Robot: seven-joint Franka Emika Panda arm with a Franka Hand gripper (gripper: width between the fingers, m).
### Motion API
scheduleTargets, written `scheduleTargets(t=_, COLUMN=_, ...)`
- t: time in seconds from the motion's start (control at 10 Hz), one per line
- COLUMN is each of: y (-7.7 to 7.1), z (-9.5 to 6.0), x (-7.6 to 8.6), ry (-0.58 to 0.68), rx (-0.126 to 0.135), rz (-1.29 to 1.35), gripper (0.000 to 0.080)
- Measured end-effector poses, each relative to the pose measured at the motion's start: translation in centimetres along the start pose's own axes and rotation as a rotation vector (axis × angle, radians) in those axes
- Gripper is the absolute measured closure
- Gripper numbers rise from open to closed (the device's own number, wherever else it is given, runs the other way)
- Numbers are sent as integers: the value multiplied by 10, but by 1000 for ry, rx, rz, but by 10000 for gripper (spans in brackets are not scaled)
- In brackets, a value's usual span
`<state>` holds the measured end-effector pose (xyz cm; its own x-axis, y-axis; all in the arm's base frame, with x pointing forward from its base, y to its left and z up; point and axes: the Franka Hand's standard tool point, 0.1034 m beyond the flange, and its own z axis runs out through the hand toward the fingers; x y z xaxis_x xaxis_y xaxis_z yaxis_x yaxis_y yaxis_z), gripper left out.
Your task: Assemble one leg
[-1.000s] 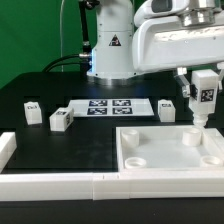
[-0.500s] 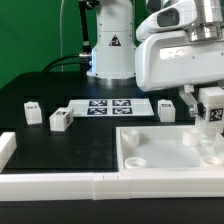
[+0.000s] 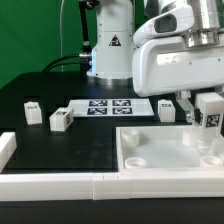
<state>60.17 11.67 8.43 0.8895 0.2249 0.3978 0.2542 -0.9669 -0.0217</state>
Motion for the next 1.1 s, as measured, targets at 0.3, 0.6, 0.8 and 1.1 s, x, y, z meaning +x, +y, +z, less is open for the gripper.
scheduleTargets(t=0.3, y=2, z=8, x=7, ry=0, rx=2, rz=2, gripper=512)
scheduleTargets(t=0.6, y=2, z=11, x=11, ry=18, rx=-1, rz=2, gripper=512)
scheduleTargets(t=0.8, y=2, z=17, x=7, ry=26, rx=-5, rz=2, gripper=512)
scheduleTargets(t=1.1, y=1, z=24, x=-2, ry=24, rx=-8, rz=2, gripper=512)
